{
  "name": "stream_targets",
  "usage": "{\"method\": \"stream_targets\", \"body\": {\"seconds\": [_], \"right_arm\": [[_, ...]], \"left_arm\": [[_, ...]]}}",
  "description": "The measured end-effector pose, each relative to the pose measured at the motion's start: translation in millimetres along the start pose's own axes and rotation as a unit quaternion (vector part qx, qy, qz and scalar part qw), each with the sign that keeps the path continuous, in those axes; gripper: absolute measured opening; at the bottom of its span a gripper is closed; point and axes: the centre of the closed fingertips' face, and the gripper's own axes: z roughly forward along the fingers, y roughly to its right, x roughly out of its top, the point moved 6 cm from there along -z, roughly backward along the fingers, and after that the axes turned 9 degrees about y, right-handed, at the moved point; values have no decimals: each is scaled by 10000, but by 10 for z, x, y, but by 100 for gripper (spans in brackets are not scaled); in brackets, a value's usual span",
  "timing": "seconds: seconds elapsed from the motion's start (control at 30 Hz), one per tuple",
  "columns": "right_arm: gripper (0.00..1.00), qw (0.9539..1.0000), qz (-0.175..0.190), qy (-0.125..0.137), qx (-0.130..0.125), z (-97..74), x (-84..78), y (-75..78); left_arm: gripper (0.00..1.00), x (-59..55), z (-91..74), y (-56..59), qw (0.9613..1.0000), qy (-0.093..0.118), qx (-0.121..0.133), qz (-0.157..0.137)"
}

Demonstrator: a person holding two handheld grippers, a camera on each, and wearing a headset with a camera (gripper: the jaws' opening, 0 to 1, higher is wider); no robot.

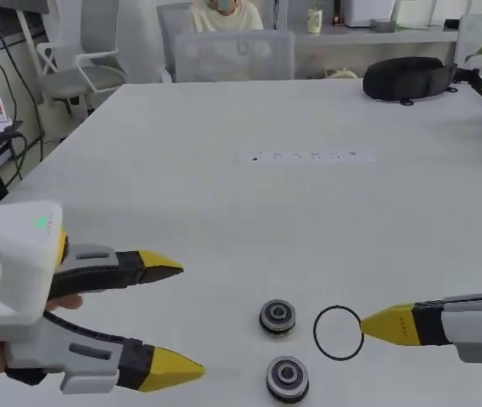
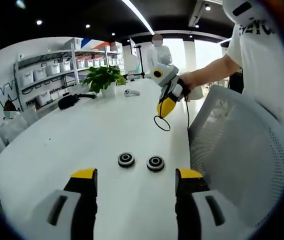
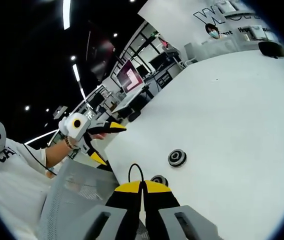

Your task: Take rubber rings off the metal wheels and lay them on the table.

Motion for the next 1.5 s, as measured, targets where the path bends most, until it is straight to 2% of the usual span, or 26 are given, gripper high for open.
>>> {"method": "stream_targets", "body": {"seconds": [0.1, 0.23, 0.3, 0.53, 0.73, 1.17, 1.37, 1.5], "right_arm": [[0, 10000, -40, -47, 54, 22, 13, -41], [0, 9998, -98, -89, 119, 52, 37, -90], [0, 9997, -131, -116, 171, 73, 60, -116], [0, 9989, -168, -205, 378, 156, 133, -188], [0, 9980, -256, -272, 515, 290, 129, -261], [0, 9955, -423, -345, 770, 682, 152, -348], [0, 9950, -409, -390, 822, 817, 146, -334], [0, 9955, -415, -396, 754, 906, 134, -266]], "left_arm": [[61, -58, -74, 3, 9999, -32, 92, -84], [61, -167, -178, 31, 9996, -226, 178, -78], [61, -203, -226, 35, 9993, -251, 231, -143], [61, -287, -314, 97, 9987, -294, 313, -288], [61, -348, -352, 129, 9977, -245, 452, -440], [60, -404, -422, 160, 9962, -241, 608, -569], [60, -416, -427, 185, 9959, -241, 626, -600], [60, -425, -422, 193, 9957, -237, 642, -622]]}}
